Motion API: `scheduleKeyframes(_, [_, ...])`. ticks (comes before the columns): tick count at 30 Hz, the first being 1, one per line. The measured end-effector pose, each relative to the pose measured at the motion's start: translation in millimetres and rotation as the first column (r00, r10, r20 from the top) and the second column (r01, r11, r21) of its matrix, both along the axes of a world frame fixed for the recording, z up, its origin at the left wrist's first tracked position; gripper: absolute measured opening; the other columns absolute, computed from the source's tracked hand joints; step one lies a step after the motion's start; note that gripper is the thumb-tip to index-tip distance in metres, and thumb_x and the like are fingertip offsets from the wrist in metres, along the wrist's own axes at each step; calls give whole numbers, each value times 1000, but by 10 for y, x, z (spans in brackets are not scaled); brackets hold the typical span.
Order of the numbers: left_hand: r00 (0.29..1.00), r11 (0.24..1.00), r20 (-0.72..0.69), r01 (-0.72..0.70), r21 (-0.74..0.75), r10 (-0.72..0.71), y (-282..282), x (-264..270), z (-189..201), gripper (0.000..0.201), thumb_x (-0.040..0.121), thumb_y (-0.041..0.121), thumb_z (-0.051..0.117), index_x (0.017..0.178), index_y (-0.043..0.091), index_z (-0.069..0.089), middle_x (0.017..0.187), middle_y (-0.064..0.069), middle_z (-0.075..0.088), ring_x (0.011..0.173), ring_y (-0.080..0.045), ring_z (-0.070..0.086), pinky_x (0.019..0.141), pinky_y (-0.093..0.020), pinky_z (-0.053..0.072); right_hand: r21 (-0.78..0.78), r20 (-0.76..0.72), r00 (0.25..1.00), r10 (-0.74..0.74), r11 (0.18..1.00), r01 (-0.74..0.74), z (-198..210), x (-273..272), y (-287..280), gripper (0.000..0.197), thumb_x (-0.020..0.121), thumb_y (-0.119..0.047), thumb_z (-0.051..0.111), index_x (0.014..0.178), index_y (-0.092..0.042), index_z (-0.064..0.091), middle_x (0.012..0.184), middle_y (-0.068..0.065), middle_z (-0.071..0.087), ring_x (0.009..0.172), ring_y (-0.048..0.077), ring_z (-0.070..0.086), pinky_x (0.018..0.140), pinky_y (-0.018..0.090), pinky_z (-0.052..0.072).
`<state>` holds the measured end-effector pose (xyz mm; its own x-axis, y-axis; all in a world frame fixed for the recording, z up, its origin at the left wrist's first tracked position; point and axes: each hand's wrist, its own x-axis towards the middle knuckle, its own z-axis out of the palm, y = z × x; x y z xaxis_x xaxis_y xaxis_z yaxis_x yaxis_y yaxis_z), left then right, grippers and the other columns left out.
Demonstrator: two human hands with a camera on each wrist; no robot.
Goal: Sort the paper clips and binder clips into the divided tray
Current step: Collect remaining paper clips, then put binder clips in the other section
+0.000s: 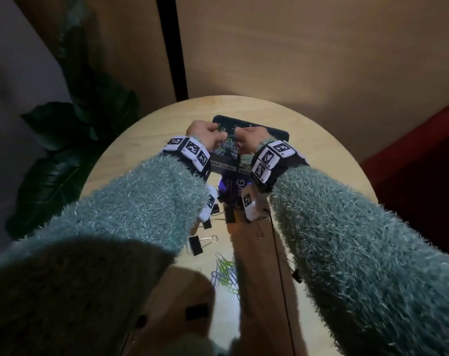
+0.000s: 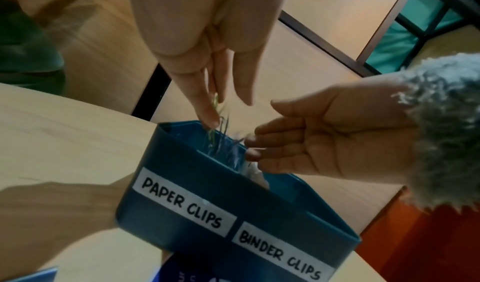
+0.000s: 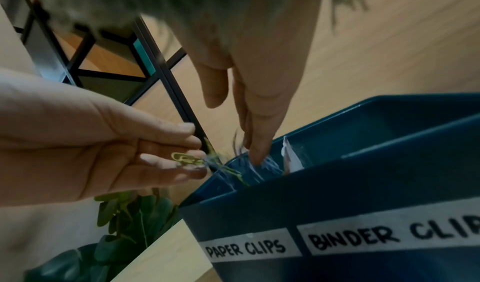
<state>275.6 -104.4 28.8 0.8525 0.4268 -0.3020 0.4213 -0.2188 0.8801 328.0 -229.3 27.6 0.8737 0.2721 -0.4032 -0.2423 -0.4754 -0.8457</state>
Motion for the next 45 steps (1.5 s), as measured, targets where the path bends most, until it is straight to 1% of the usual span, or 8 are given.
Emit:
scheduleKeyframes(4, [1000, 1000, 11, -5, 27, 5, 37, 22, -100, 40, 84, 1, 65, 124, 1, 59, 120, -15, 64, 95, -28, 65, 84, -33, 56, 20, 25, 999, -20, 1000, 20, -142, 41, 62, 35, 92, -23, 53, 123, -8, 60, 105, 13, 65, 93, 24, 58, 96, 44, 48])
scheduleKeyframes(7, [998, 998, 55, -24, 66, 21, 9, -168, -92, 22, 84, 2, 64, 106, 7, 69, 95, -8, 69, 77, -20, 64, 70, -29, 59, 73, 59, 991, -120, 991, 115, -100, -118, -6, 13, 87, -14, 59, 79, -18, 67, 74, 4, 65, 65, 19, 61, 66, 35, 54])
scheduleKeyframes(11, [974, 977, -84, 213, 29, -210, -109, -706, -155, 7, 84, 7, 66, 84, 13, 64, 76, -3, 64, 57, -13, 57, 52, -27, 53, -92, 27, 984, 174, 981, -171, -30, -508, -235, 14, 92, -18, 56, 81, -16, 64, 80, 0, 63, 68, 15, 62, 60, 26, 56])
scheduleKeyframes(19, [643, 665, -602, 710, 234, -474, -674, -1663, -694, 37, 87, 5, 57, 123, 16, 55, 124, -3, 54, 110, -18, 55, 90, -30, 47, -714, -205, 724, 658, 405, -571, -694, -1572, -523, 26, 91, -19, 53, 112, -9, 64, 112, 10, 65, 100, 25, 64, 84, 32, 53])
scheduleKeyframes(26, [685, 642, -515, 707, 296, -516, -896, -2183, -831, 44, 87, -10, 44, 124, 11, 52, 125, -7, 48, 117, -22, 49, 96, -27, 40, -612, 38, 665, 746, 543, -574, -909, -2274, -909, 31, 83, -6, 56, 113, -10, 65, 110, 11, 58, 104, 28, 55, 90, 32, 44])
scheduleKeyframes(30, [795, 815, -466, 532, 230, -387, -728, -2383, -787, 42, 80, -18, 40, 107, 12, 51, 101, -1, 48, 92, -16, 51, 70, -23, 44, -483, 59, 877, 476, 783, -392, -826, -2347, -1161, 35, 84, -10, 59, 117, -21, 58, 118, 2, 53, 113, 19, 50, 101, 35, 44])
scheduleKeyframes(35, [738, 791, -586, 557, 251, -333, -649, -2526, -818, 44, 80, -4, 60, 120, 8, 49, 117, -10, 53, 105, -25, 55, 79, -27, 47, -606, -168, 889, 426, 666, -434, -762, -2551, -1356, 80, 63, -28, 76, 132, -24, 38, 124, 3, 42, 117, 25, 47, 96, 41, 49])
scheduleKeyframes(45, [880, 843, -331, 442, 307, -341, -854, -2538, -871, 27, 79, -5, 61, 99, 13, 54, 98, -5, 53, 91, -22, 54, 74, -26, 44, -483, 37, 945, 326, 833, -269, -886, -2661, -1054, 41, 79, -9, 67, 118, -13, 55, 117, 5, 57, 109, 21, 55, 94, 27, 45])
